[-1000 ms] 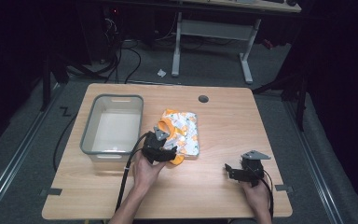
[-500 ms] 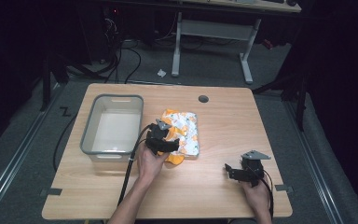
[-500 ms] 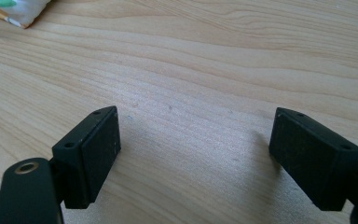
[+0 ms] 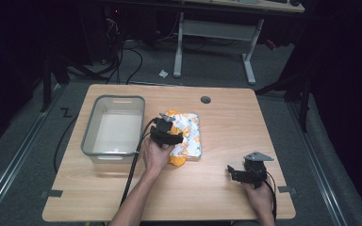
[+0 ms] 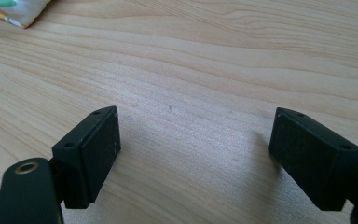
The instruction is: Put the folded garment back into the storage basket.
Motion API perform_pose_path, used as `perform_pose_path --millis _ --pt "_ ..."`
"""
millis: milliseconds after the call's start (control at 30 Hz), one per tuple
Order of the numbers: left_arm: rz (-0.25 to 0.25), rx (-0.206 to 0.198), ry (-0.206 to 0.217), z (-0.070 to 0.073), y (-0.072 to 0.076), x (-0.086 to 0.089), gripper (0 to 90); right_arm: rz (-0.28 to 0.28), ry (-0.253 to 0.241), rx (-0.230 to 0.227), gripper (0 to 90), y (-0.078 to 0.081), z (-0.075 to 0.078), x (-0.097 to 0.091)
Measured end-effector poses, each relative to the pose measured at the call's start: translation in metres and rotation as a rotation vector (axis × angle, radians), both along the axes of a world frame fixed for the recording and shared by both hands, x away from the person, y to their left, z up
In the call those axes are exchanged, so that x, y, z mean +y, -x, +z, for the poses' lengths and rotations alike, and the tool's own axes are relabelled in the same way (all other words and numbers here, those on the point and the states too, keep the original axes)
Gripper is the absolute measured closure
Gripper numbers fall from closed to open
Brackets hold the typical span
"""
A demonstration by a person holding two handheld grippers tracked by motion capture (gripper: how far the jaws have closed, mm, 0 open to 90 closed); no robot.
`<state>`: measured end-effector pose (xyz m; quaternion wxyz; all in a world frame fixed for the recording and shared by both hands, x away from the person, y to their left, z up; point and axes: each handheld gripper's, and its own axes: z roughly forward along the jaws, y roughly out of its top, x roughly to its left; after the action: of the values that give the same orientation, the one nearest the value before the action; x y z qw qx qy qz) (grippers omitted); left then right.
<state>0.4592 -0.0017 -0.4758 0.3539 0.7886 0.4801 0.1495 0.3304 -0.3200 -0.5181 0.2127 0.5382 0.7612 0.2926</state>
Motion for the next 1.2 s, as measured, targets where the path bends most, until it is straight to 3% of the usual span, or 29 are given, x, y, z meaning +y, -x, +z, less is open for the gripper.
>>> perform_pose_path --millis 233,433,600,767,900,1200 --pt "0.053 0.070 -0.028 -0.018 -0.015 -0.001 24.6 0.000 0.000 0.000 16.4 0.000 0.000 0.000" --pt "0.073 0.080 -0.070 -0.027 -0.020 -0.001 24.5 0.000 0.000 0.000 16.4 0.000 0.000 0.000" --pt "0.077 0.134 -0.060 -0.038 -0.025 0.000 23.2 0.000 0.000 0.000 16.4 0.000 0.000 0.000" --pt "0.067 0.113 -0.082 -0.041 -0.026 -0.001 21.7 0.000 0.000 0.000 16.4 0.000 0.000 0.000" --pt "0.022 0.096 -0.083 -0.039 -0.023 -0.005 34.6 0.000 0.000 0.000 16.4 0.000 0.000 0.000" --pt "-0.029 0.123 -0.071 -0.035 -0.023 -0.010 59.5 -0.001 0.000 0.000 16.4 0.000 0.000 0.000"
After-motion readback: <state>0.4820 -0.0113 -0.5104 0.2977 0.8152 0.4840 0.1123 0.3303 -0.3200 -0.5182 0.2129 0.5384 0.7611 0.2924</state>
